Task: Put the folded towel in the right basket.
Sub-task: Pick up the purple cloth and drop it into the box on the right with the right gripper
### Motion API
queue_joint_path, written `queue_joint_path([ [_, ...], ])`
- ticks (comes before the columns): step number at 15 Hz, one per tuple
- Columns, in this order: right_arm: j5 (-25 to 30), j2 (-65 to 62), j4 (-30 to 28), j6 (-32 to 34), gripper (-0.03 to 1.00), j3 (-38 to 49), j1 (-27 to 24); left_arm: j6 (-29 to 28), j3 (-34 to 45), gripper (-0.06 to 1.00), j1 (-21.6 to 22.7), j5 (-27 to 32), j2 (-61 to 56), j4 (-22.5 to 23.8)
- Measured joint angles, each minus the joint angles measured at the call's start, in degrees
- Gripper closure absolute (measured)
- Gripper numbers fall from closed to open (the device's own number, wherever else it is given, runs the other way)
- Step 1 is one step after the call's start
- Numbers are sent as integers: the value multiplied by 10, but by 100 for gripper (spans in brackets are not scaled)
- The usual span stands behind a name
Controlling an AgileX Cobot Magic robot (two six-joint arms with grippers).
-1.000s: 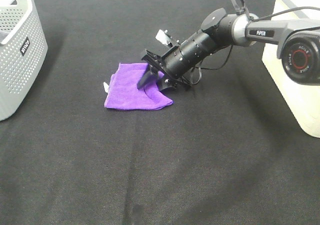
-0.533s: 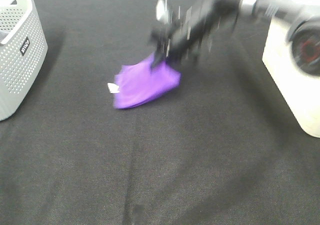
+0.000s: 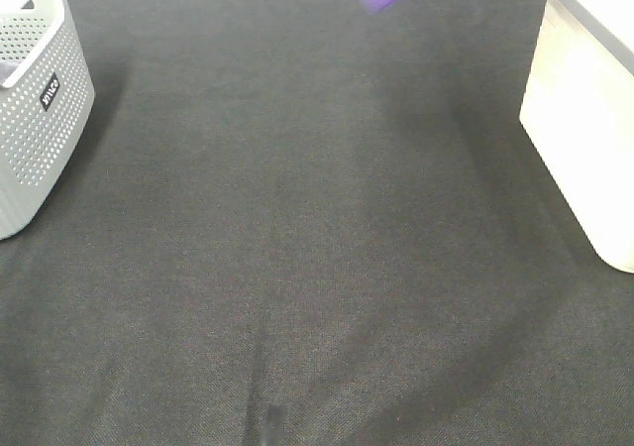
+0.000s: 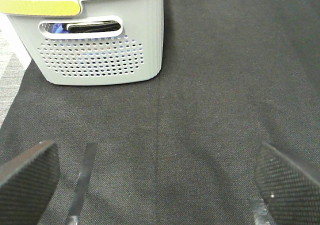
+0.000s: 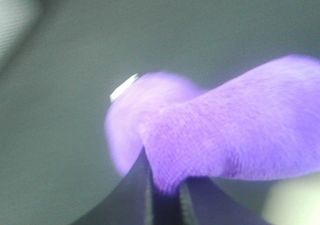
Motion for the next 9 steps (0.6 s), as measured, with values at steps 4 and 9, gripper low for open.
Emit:
queue_joint_path([
  [4,1,-48,17,19,91,0,-178,0,0,-4,0,0,0,0],
  [9,6,11,49,25,91,11,-322,0,0,-4,0,0,0,0],
])
